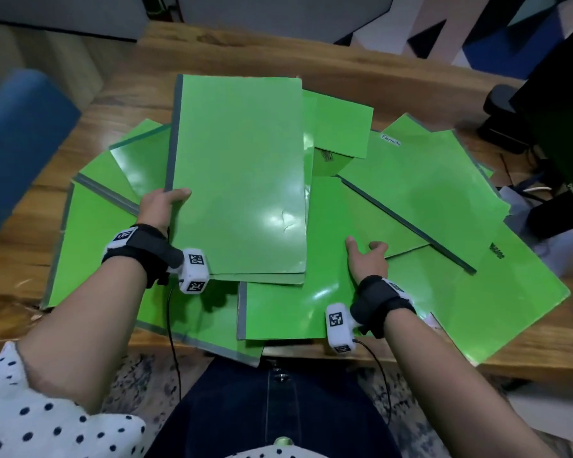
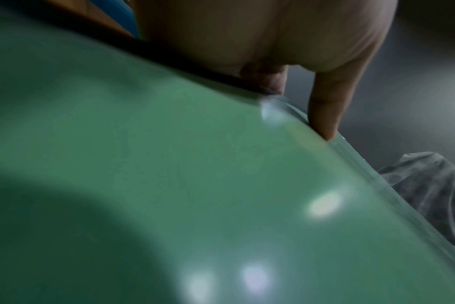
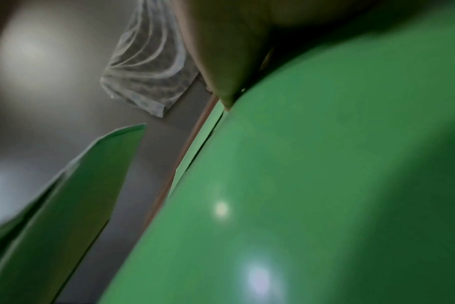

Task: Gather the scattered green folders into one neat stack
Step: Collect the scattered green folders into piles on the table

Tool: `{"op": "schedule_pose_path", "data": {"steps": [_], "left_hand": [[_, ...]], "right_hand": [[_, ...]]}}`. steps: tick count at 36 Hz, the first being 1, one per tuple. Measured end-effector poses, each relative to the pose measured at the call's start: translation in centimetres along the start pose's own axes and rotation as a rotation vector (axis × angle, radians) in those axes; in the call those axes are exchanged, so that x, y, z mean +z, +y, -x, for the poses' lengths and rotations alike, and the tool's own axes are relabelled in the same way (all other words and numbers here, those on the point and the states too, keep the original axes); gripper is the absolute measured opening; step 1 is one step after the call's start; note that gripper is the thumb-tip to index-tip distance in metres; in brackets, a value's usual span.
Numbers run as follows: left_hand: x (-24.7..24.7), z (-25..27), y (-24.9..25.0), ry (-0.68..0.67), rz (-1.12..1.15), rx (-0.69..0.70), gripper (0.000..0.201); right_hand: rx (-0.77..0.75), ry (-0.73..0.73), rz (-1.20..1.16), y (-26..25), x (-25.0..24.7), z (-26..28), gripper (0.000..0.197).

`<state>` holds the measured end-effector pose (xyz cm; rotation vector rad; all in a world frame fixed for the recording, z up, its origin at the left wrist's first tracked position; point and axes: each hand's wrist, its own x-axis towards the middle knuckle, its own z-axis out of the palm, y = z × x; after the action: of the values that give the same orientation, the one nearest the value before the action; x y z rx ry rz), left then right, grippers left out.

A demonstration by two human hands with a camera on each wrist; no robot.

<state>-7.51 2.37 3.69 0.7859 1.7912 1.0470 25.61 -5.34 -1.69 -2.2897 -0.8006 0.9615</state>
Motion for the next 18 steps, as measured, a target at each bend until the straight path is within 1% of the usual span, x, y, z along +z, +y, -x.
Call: {"op": "schedule_pose_path", "data": {"steps": [2, 6, 7, 10, 16, 18], "left_hand": [[-1.8, -0.3, 0.7, 0.039, 0.025, 0.011, 0.012], [-3.1, -1.0, 1.6, 0.080, 0.020, 0.025, 0.011], [-3.4, -1.1, 1.8, 0.095, 0.009, 0.028, 0.013], [-5.0, -1.6, 2.5, 0.145, -0.005, 0.030, 0.040], [-7.6, -2.5, 4.0, 0.254, -0.081, 0.017, 0.039], [-8.5, -3.0, 4.4, 0.291, -0.095, 0.008, 0.052]], "right_hand": [[-0.008, -0.008, -0.037, -0.1, 0.2, 0.2, 0.056], [0.032, 0.004, -0.075, 0.6, -0.7, -0.4, 0.057], [0.047, 0.006, -0.084, 0.7, -0.9, -0.5, 0.057], [0.082, -0.015, -0.118, 0.2, -0.9, -0.8, 0.059], [0.123, -0.067, -0.190, -0.8, -0.9, -1.6, 0.067], [0.127, -0.074, -0.177, -0.9, -0.9, -1.9, 0.068]]}}
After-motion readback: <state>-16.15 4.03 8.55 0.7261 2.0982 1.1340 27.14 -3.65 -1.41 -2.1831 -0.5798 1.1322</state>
